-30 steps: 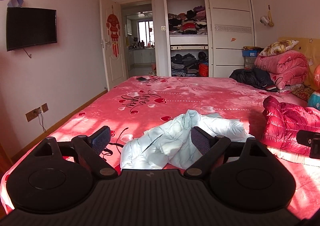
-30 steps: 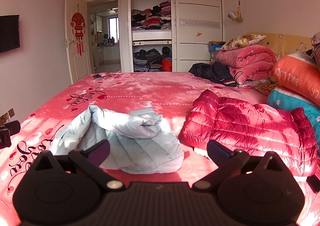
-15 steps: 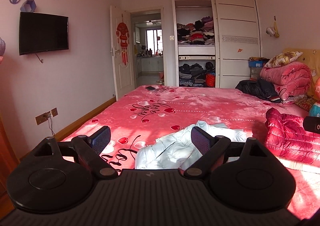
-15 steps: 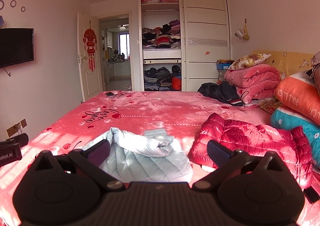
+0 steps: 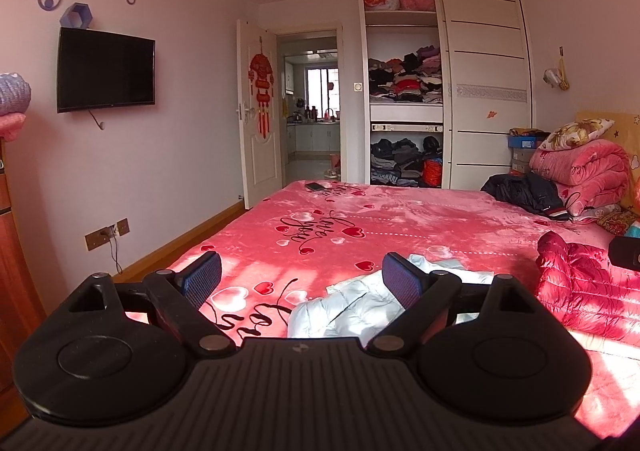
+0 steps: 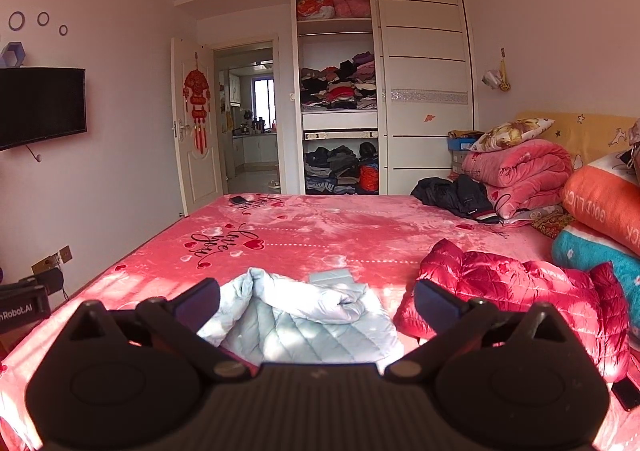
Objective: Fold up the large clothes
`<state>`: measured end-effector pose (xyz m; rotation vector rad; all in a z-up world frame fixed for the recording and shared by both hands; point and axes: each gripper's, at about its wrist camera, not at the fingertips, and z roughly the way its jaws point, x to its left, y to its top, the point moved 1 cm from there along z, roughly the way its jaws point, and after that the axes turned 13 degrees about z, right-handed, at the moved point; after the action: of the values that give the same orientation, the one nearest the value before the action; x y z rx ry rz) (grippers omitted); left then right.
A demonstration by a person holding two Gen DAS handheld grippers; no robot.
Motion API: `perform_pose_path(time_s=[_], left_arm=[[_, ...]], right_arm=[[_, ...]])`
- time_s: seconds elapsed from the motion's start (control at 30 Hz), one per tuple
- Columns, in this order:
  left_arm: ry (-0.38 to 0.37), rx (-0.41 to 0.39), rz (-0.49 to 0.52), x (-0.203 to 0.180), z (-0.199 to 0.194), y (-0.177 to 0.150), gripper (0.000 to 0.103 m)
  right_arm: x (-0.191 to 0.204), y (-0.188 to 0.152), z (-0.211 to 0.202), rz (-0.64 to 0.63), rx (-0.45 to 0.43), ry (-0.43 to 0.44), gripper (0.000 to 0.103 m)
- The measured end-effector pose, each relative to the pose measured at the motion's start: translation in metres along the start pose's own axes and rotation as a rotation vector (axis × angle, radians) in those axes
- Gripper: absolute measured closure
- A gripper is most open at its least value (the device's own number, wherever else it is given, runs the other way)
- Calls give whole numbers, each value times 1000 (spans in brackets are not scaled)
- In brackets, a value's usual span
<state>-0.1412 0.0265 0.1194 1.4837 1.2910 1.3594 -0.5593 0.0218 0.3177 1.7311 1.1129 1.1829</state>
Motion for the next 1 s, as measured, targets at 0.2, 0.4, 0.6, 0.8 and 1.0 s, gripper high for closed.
perform_pose_path(time_s=[0.2, 0.4, 0.6, 0.8, 1.0], left_arm=[[-12, 23, -46, 5, -1, 3, 0], [-47, 59, -83, 7, 16, 4, 0], [-93, 96, -103, 0, 33, -2, 0], [-149, 148, -97, -18, 62, -16, 0], [-186, 169, -43, -34, 85, -35, 0]], right_arm=[[4, 3, -11, 0, -20, 15, 1], [-1, 4, -10, 45, -35, 15, 1], [-16, -12, 14, 77, -21, -18, 1], [-37, -44, 56, 95, 48, -41, 1], [-59, -83, 97, 122, 117, -32, 1]])
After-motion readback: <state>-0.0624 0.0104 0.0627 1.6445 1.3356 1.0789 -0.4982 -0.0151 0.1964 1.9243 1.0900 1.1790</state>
